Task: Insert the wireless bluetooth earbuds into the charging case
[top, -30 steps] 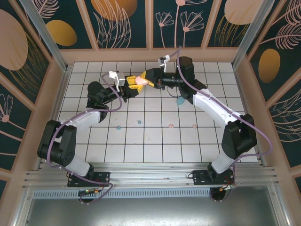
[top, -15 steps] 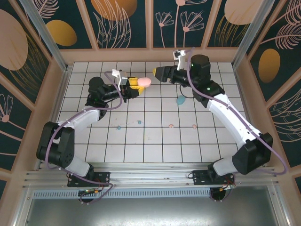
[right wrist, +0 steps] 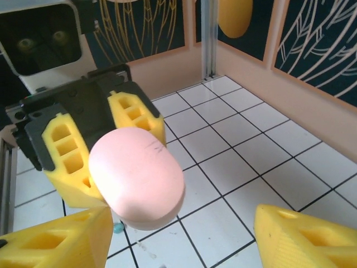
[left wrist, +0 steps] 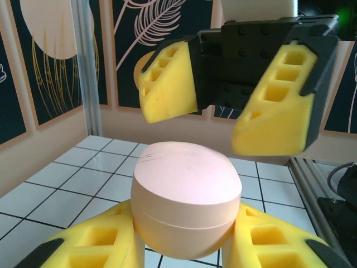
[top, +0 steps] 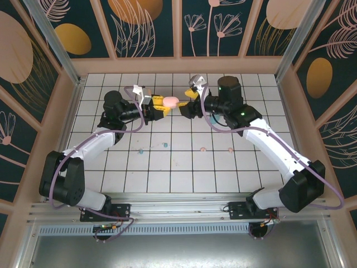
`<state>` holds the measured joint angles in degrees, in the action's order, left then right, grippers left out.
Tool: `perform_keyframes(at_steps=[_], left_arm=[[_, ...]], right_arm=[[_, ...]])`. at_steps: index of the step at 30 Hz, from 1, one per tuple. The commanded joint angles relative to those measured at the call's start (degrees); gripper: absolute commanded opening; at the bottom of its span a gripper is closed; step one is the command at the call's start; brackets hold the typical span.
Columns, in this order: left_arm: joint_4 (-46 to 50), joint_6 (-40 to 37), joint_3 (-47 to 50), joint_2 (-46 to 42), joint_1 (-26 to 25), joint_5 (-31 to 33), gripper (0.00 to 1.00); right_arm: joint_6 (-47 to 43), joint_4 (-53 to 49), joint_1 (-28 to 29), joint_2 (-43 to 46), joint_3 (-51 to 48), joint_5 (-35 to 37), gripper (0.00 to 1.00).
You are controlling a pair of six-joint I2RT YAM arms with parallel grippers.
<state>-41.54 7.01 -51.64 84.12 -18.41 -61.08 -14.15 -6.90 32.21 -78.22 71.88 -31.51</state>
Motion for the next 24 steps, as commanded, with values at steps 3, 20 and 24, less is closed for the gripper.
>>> perform_keyframes(at_steps=[3,20,24], left_arm=[[0.67,-1.62,0.49,-1.69,0.27,-1.15,0.22],[1.59,-3.39,2.59,-3.57,0.24,-0.84,0.21],[1.94,-4.02,2.34,-3.37,0.27,-0.71,0.2]], right_arm=[[-5.63,-0.68,1.68,-1.9,0.99,-1.02,0.7],[2.29,-0.37,2.07,-3.51,4.18,2.57,0.68],[4.42,0.55,2.01,-4.34,4.15,0.79,0.66]])
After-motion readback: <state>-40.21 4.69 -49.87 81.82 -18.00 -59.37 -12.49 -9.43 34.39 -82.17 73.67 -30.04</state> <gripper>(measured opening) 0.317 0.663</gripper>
